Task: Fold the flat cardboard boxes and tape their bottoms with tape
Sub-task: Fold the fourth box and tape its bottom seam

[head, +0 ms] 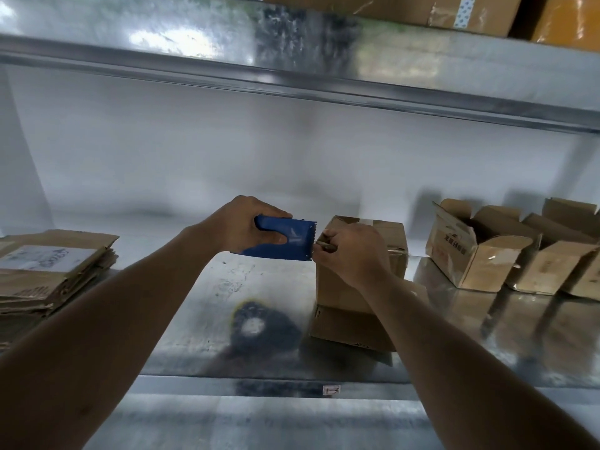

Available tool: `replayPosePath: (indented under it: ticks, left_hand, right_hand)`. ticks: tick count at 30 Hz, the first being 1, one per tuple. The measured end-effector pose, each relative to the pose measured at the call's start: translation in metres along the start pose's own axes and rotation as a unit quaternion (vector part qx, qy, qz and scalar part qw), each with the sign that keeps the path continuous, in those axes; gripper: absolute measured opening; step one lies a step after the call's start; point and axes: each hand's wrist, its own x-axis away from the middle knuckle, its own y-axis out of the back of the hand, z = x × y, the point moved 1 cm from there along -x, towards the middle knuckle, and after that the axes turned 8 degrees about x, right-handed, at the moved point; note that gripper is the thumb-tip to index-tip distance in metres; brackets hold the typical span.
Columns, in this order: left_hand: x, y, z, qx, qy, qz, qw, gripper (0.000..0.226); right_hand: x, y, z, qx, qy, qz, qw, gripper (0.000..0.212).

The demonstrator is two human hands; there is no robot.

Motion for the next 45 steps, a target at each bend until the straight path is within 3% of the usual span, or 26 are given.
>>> replayPosePath:
  ticks: [10, 17, 22, 27, 32, 37, 45]
  left_hand:
    - [0.000, 0.006, -0.007, -0.030, -0.025, 0.028, 0.999, 0.051]
    - [-0.002, -0.001, 0.004, -0.003, -0.026, 0.015, 1.000, 0.045]
    - [-0.001, -0.009, 0.008, 0.018, 0.000, -0.012, 1.000, 0.045]
    - [-0.004, 0.000, -0.003, -0.018, 0.012, 0.015, 1.000, 0.034]
    - [-0.001, 0.003, 0.017, -0.181, 0.094, 0.036, 0.978, 0.034]
    - [0.009, -0.003, 0.023, -0.061, 0.085, -0.016, 0.994, 0.037]
    - [0.005, 0.007, 0.012, 0.044, 0.003, -0.047, 0.998, 0.046]
  right_hand:
    - [0.006, 0.009, -0.006, -0.086, -0.018, 0.020, 0.996, 0.027]
    - [0.007, 0.006, -0.009, -0.107, -0.022, 0.016, 0.994, 0.026]
    - [0.010, 0.004, -0.007, -0.095, -0.023, 0.010, 0.995, 0.044]
    - [0.006, 0.007, -0.001, -0.069, -0.012, 0.020, 0.997, 0.034]
    - [0.020, 0.003, -0.001, -0.065, 0.004, -0.009, 0.998, 0.060]
    - [0.012, 0.002, -0.010, -0.099, -0.017, -0.007, 0.995, 0.056]
    - [0.007, 0.009, -0.009, -0.002, 0.056, -0.031, 0.998, 0.027]
